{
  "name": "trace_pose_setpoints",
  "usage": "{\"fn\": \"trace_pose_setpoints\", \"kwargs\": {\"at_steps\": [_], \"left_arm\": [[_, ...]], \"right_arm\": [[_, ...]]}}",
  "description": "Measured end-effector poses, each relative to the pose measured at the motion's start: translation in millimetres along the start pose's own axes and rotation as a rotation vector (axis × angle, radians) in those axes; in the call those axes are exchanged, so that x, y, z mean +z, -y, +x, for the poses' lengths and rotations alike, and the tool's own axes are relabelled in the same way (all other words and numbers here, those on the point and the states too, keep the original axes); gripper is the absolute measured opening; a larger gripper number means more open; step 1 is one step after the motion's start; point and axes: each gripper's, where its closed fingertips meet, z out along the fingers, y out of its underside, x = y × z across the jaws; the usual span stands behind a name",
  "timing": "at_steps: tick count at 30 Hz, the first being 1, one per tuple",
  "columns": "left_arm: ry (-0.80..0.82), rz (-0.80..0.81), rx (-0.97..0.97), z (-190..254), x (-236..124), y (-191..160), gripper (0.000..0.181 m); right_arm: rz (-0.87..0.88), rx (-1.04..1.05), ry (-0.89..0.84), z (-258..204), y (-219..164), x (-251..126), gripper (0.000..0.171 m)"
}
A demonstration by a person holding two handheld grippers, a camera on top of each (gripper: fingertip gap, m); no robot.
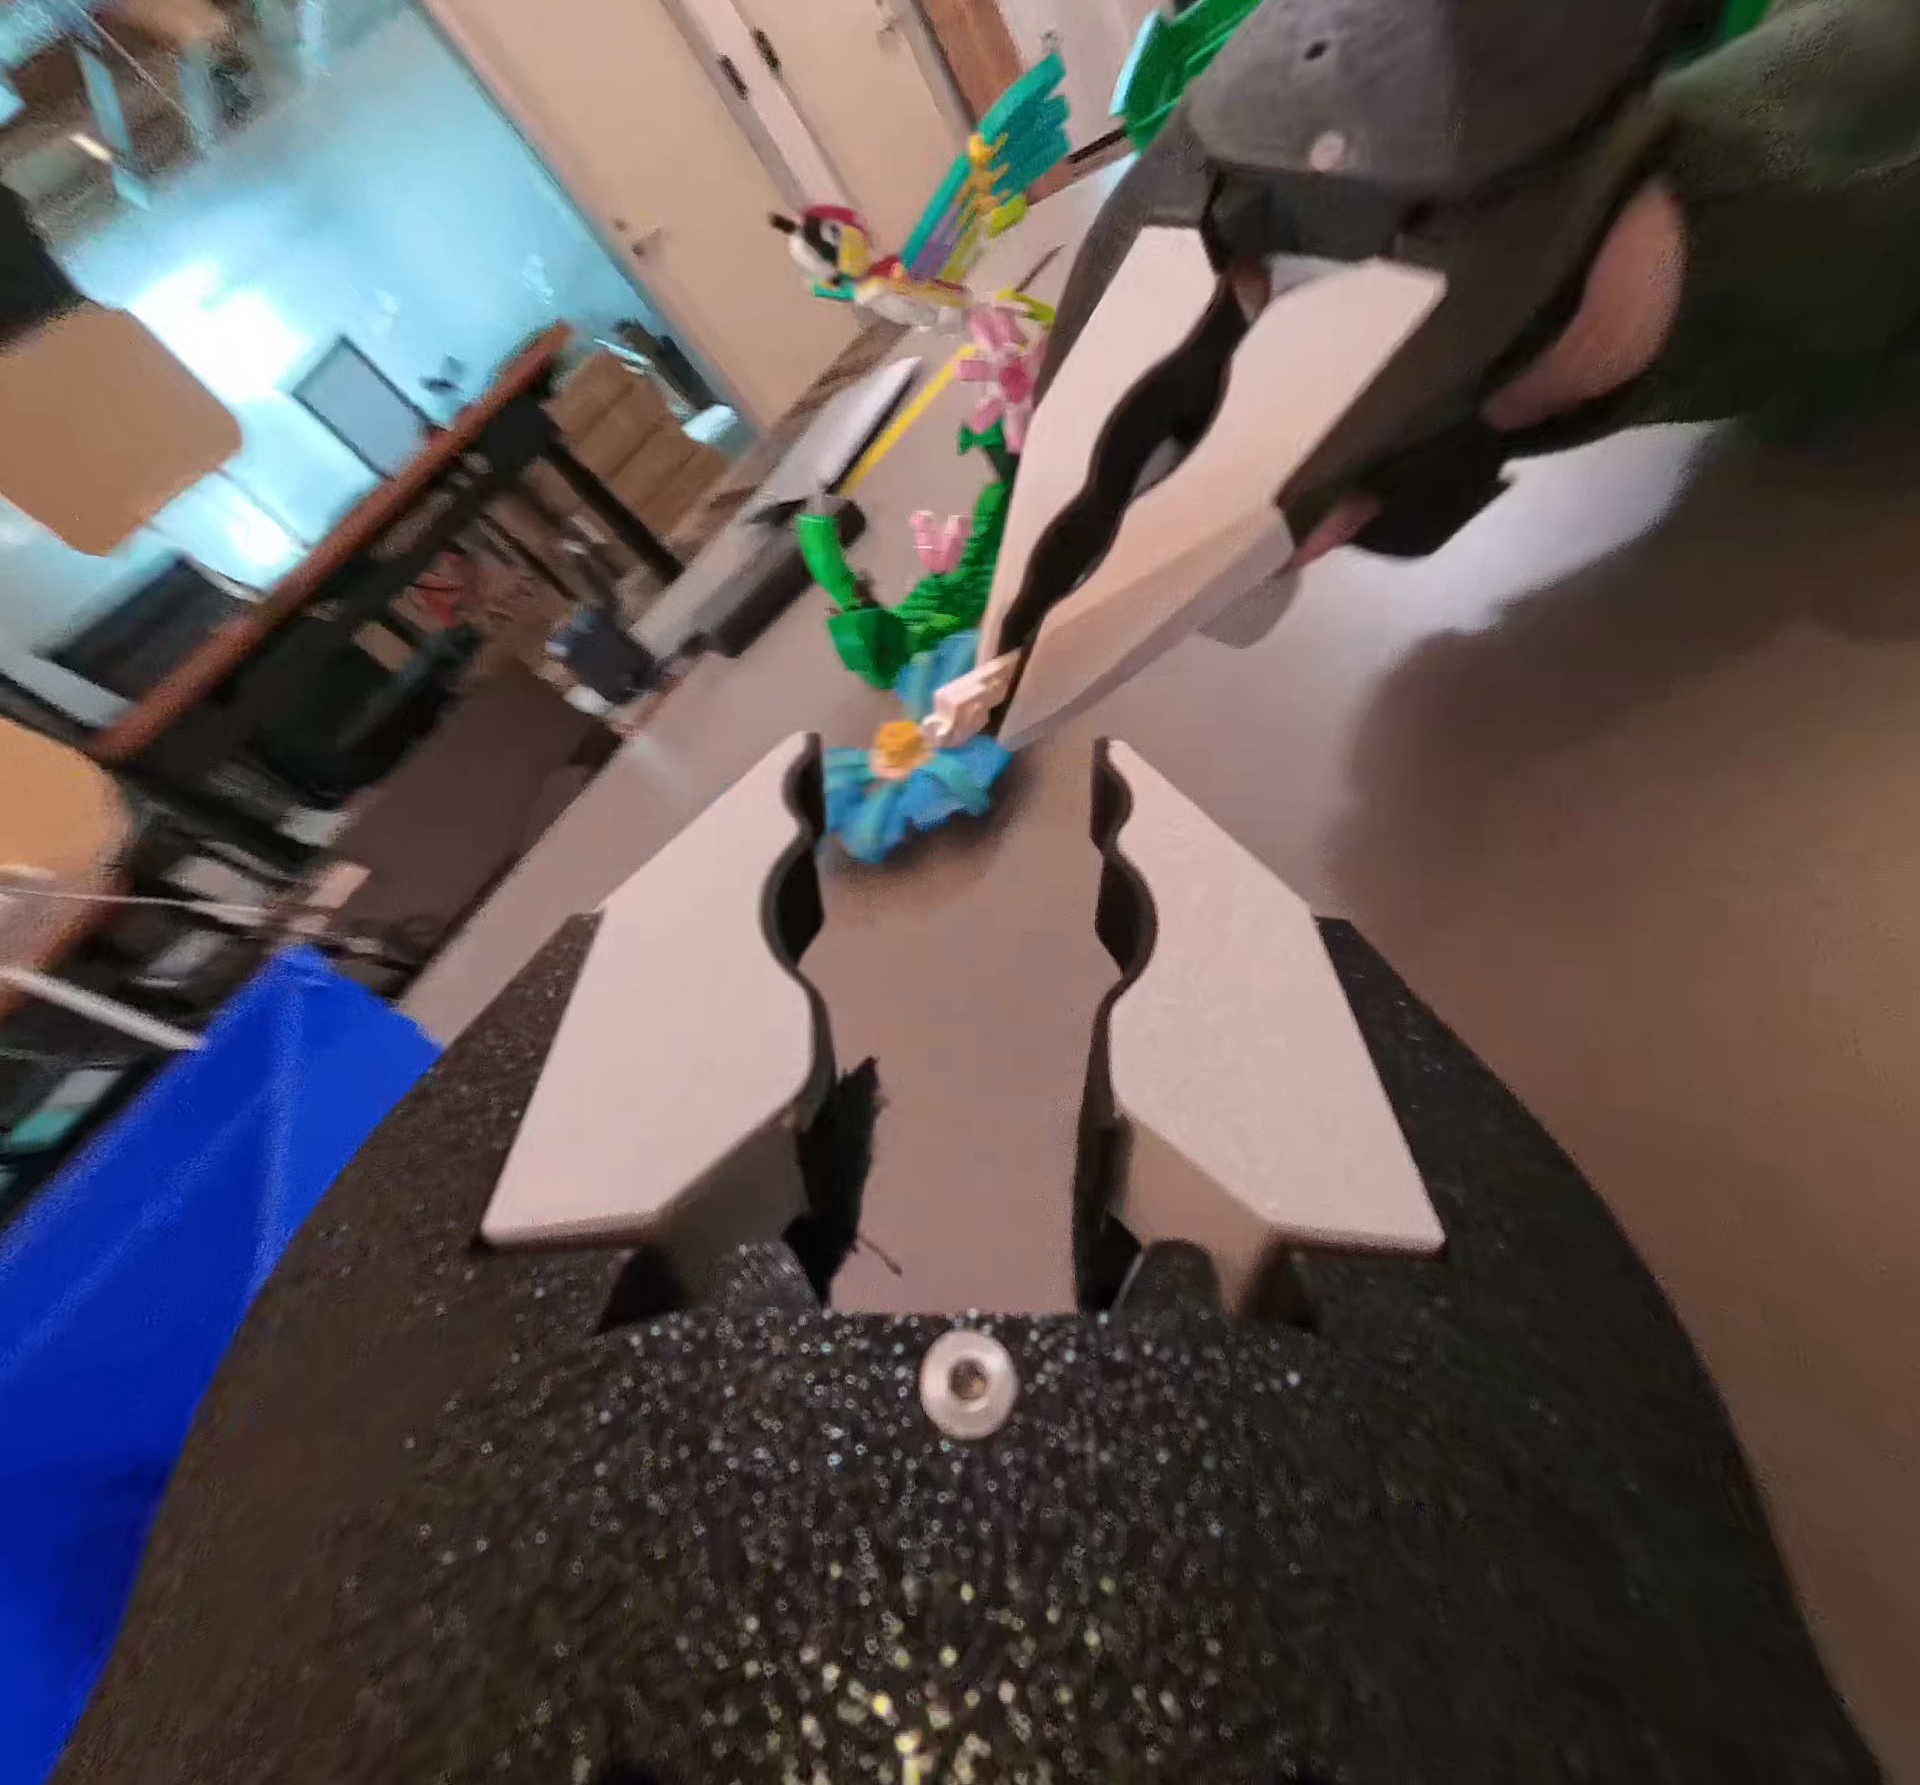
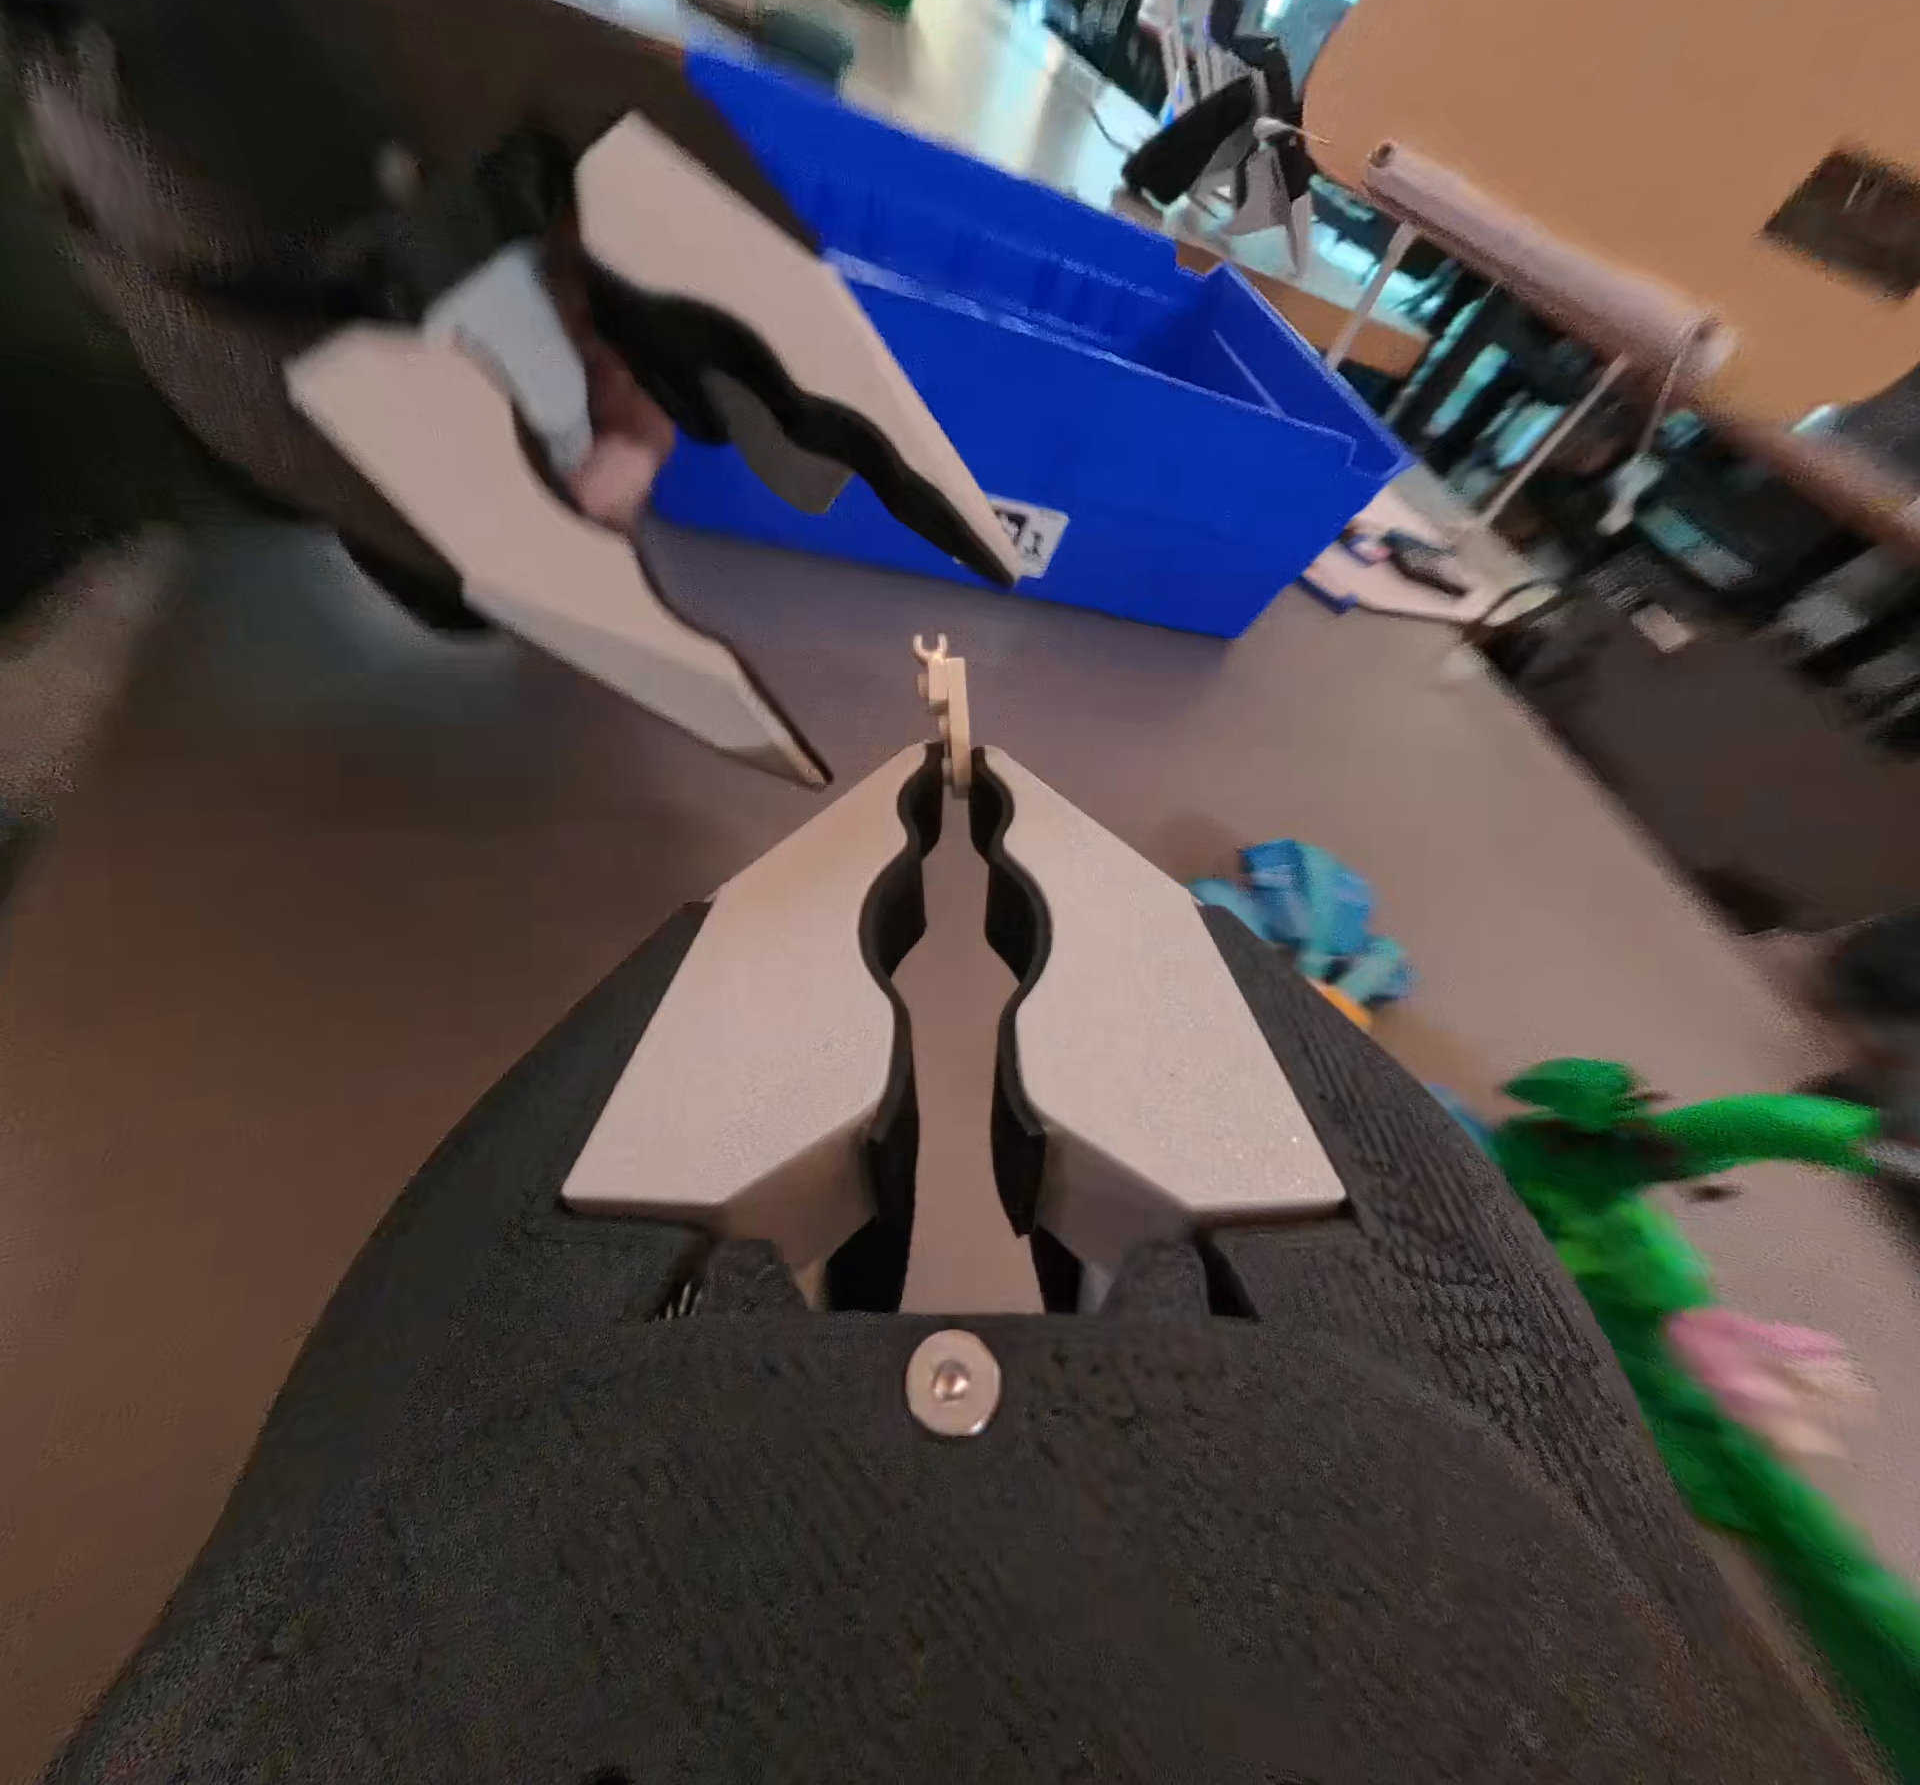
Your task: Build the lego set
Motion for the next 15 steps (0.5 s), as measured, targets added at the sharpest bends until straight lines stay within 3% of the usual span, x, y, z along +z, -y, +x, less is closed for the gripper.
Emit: {"fn": "trace_pose_setpoints", "kwargs": {"at_steps": [1,4,7,11,15], "left_arm": [[0.051,-0.007,0.089,-4.9,-2.2,2.4,0.050],[0.106,-0.058,0.295,-2.9,-3.9,3.3,0.037],[0.086,-0.030,0.108,-0.7,0.3,9.2,0.024],[0.082,0.056,-0.126,-11.6,-2.6,20.0,0.016],[0.062,0.031,0.008,-5.2,-3.7,15.1,0.015]], "right_arm": [[0.030,0.114,0.038,0.5,2.7,-0.9,0.002],[0.050,0.280,0.097,1.3,0.5,-2.1,0.002],[0.078,0.303,0.092,2.1,3.6,-2.8,0.002],[0.093,0.164,0.023,0.8,9.7,-3.8,0.002],[0.072,-0.067,-0.050,-2.1,9.5,-3.4,0.002]]}}
